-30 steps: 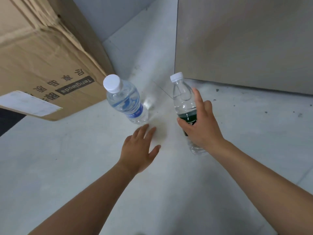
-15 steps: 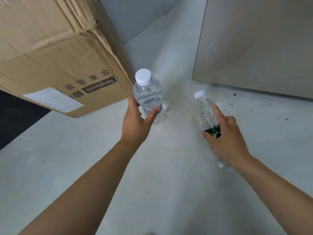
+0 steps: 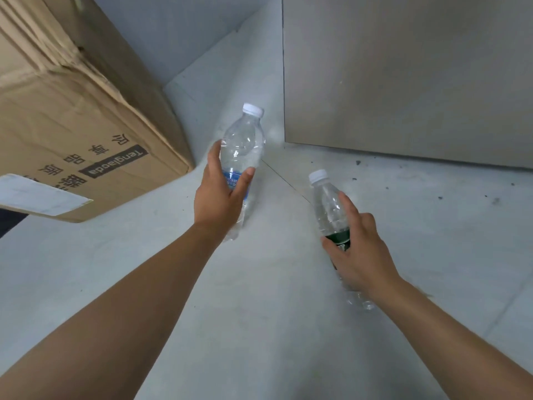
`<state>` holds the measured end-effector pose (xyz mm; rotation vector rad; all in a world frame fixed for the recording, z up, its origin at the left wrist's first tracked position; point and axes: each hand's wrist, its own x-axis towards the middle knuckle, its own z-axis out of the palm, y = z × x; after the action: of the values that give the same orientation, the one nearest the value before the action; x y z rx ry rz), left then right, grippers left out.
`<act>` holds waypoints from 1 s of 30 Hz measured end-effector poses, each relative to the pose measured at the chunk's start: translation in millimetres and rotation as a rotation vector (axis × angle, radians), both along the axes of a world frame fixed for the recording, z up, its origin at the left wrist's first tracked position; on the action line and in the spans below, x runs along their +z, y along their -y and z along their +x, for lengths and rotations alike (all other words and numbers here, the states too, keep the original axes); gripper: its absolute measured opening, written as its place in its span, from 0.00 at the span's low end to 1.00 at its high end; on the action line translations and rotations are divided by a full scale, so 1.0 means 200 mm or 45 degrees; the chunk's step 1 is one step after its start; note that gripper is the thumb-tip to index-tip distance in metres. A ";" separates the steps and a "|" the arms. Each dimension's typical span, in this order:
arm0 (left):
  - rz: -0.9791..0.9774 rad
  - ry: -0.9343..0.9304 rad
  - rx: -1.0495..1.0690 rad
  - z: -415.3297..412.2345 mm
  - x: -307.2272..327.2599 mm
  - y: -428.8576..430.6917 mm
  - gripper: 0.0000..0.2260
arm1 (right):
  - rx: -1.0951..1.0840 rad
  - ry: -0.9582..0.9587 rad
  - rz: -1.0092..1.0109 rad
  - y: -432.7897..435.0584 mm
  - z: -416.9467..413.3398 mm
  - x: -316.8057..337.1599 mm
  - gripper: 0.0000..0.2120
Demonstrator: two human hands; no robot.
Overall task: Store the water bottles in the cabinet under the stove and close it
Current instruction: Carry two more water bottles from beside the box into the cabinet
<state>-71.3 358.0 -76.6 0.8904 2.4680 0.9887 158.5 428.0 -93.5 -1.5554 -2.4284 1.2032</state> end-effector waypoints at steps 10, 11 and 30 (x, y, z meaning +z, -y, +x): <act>-0.721 0.211 0.224 0.28 0.54 0.68 0.32 | 0.142 0.145 -0.215 0.28 -0.14 0.74 0.37; -0.694 0.278 0.283 0.30 0.67 0.75 0.32 | 0.165 0.154 -0.234 0.32 -0.15 0.88 0.37; -0.319 0.547 1.286 0.80 3.64 1.99 0.31 | 0.764 0.004 -0.296 1.31 -0.27 3.76 0.35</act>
<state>88.6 -39.7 651.6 -0.6785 2.5036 0.9422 105.4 166.6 658.9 -0.8612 -2.9551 1.6027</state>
